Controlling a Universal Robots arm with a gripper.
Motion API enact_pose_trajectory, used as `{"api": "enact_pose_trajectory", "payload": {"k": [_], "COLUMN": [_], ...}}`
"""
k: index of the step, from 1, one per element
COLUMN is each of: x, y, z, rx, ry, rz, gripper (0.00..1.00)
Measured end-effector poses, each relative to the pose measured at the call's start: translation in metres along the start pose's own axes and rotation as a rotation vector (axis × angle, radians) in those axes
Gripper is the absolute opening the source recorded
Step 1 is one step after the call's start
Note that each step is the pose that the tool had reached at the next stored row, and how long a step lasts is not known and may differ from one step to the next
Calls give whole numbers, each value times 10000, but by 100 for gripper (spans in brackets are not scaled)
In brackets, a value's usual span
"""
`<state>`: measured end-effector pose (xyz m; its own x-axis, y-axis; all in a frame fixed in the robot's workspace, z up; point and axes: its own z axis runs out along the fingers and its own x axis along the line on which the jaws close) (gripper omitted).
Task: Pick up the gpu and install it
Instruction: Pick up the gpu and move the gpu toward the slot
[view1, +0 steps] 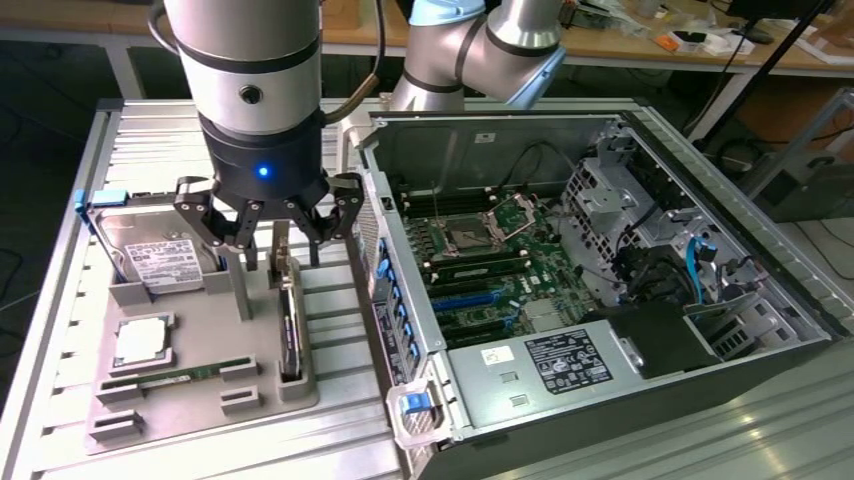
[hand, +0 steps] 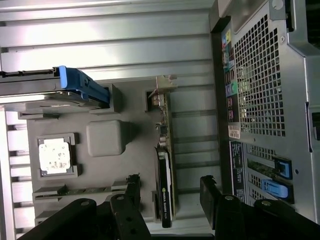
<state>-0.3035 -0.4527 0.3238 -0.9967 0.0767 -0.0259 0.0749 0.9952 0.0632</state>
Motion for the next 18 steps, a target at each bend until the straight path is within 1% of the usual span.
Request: {"api": "enact_pose_trajectory", "payload": {"k": [12, 18], "x": [2, 2], "y": [-4, -5], "z": [63, 76], "rx": [0, 0], "ry": [-3, -3], "rz": [0, 0], "gripper": [60, 60]}}
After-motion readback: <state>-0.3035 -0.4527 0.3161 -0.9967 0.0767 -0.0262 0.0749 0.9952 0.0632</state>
